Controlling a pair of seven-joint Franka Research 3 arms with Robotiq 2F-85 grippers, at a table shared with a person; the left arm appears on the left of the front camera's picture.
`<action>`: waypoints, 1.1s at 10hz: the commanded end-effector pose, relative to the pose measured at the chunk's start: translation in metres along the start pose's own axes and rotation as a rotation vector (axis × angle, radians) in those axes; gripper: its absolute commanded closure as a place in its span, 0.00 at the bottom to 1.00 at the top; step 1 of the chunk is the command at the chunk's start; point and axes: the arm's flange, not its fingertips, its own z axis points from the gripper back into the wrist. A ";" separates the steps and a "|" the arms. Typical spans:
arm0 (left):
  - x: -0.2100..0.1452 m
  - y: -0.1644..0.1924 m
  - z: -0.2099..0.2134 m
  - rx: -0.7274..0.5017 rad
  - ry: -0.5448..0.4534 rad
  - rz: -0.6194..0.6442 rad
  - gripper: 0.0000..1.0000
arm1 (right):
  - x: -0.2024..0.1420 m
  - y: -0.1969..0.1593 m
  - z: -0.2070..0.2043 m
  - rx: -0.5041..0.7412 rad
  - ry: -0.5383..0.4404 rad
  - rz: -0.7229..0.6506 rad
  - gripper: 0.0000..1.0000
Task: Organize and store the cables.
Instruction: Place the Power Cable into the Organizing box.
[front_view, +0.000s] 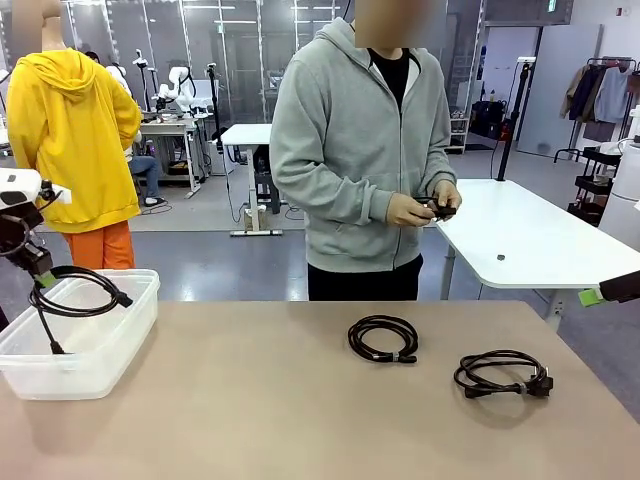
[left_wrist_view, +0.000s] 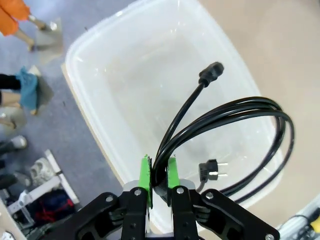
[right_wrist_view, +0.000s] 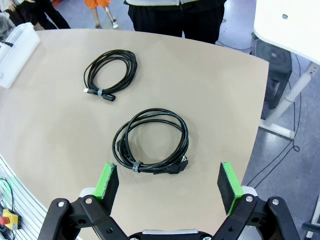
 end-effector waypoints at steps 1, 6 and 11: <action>0.005 -0.007 -0.016 0.017 0.055 0.025 0.85 | 0.000 0.000 0.001 -0.004 0.009 -0.002 0.00; 0.017 -0.011 -0.055 0.054 0.199 0.079 0.56 | 0.000 0.000 0.001 -0.004 0.009 -0.002 0.00; 0.008 -0.005 -0.043 0.092 0.211 0.104 0.00 | 0.000 0.000 0.001 -0.004 0.009 -0.002 0.00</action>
